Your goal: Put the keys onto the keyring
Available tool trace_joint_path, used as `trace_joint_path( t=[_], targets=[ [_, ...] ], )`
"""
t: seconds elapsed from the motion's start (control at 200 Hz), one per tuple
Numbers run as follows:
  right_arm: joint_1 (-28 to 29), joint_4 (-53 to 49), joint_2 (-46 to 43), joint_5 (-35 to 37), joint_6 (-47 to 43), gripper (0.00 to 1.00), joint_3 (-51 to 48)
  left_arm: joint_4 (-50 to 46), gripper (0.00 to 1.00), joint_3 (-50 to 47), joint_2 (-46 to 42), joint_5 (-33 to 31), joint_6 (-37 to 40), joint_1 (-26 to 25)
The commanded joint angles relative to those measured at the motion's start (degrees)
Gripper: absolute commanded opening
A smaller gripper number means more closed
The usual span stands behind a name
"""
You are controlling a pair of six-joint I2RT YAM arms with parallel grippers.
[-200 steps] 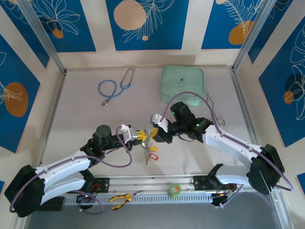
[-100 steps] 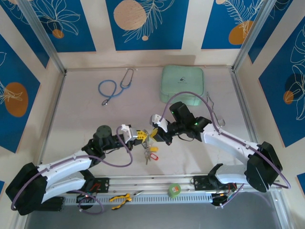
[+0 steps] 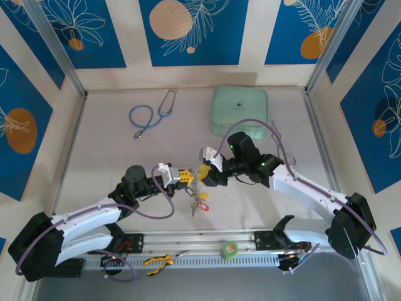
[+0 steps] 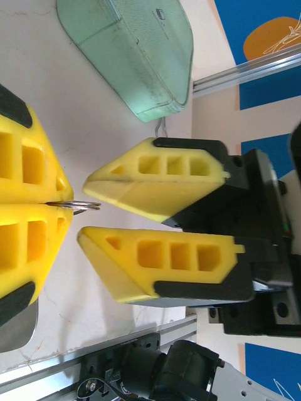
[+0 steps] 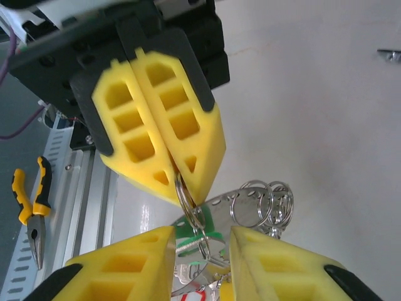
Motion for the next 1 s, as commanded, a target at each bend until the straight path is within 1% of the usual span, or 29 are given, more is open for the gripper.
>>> trace_joint_path(
  t=[0.0, 0.38, 0.675, 0.775, 0.875, 0.915, 0.95, 0.995],
  targets=[
    [-0.2, 1.8, -0.8, -2.6, 0.5, 0.29, -1.0, 4.2, 0.00, -0.3, 0.2, 1.2, -1.3, -0.2],
    [-0.1, 3.9, 1.3, -3.3, 1.0, 0.22, -0.7, 4.8, 0.00, 0.1, 0.6, 1.5, -1.4, -0.3],
    [0.0, 3.7, 2.5, -3.0, -0.2, 0.20, -0.9, 5.6, 0.00, 0.0, 1.0, 1.7, -1.4, -0.3],
    [-0.1, 3.6, 2.7, -3.3, -0.6, 0.14, -1.0, 6.1, 0.00, 0.1, 1.3, 1.8, -1.6, -0.3],
    [-0.1, 3.9, 2.7, -4.7, -0.6, 0.02, -0.6, 6.3, 0.00, 0.2, 1.7, 1.8, -1.8, -0.3],
    [-0.1, 3.6, 2.7, -4.8, -0.9, 0.00, -0.3, 6.1, 0.00, 0.3, 1.7, 1.1, -1.8, -0.3],
    [-0.1, 3.0, 2.7, -4.6, -1.2, 0.00, 0.0, 5.8, 0.08, 0.2, 1.4, -0.2, -1.9, -0.3],
    [-0.1, 1.9, 2.6, -3.9, -2.0, 0.00, 0.6, 4.7, 0.22, 0.1, 1.0, -1.9, -1.6, -0.3]
  ],
)
